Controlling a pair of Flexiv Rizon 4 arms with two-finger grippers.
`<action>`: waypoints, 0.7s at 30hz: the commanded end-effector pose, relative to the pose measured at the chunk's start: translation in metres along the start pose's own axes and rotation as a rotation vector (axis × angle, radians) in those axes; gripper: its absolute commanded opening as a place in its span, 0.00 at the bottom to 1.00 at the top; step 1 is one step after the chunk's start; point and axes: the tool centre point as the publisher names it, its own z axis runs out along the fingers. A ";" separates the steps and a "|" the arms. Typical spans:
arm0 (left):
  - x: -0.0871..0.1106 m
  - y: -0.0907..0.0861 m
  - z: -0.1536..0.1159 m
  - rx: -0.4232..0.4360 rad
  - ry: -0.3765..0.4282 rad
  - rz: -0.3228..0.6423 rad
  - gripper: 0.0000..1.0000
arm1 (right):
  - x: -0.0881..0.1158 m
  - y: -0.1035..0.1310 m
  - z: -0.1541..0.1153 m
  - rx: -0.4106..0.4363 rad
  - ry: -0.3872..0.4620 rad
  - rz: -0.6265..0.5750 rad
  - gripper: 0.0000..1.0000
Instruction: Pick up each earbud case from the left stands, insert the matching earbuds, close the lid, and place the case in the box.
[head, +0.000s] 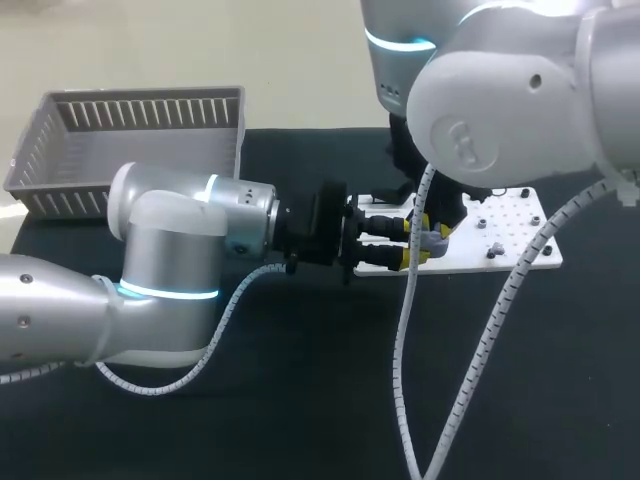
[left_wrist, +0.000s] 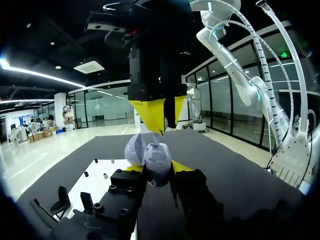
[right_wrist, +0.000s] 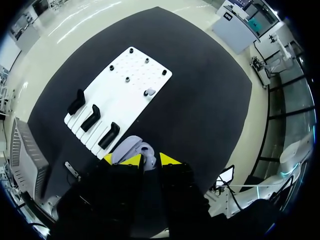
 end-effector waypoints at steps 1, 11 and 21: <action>0.000 -0.002 0.000 -0.007 -0.003 0.003 0.00 | -0.001 0.002 0.002 0.002 -0.001 0.004 0.00; 0.000 -0.002 0.000 -0.007 -0.003 0.003 0.00 | -0.003 0.003 0.004 0.001 -0.004 0.008 0.00; 0.000 -0.002 0.000 -0.007 -0.003 0.003 0.00 | -0.001 0.003 0.008 0.009 -0.020 0.008 0.00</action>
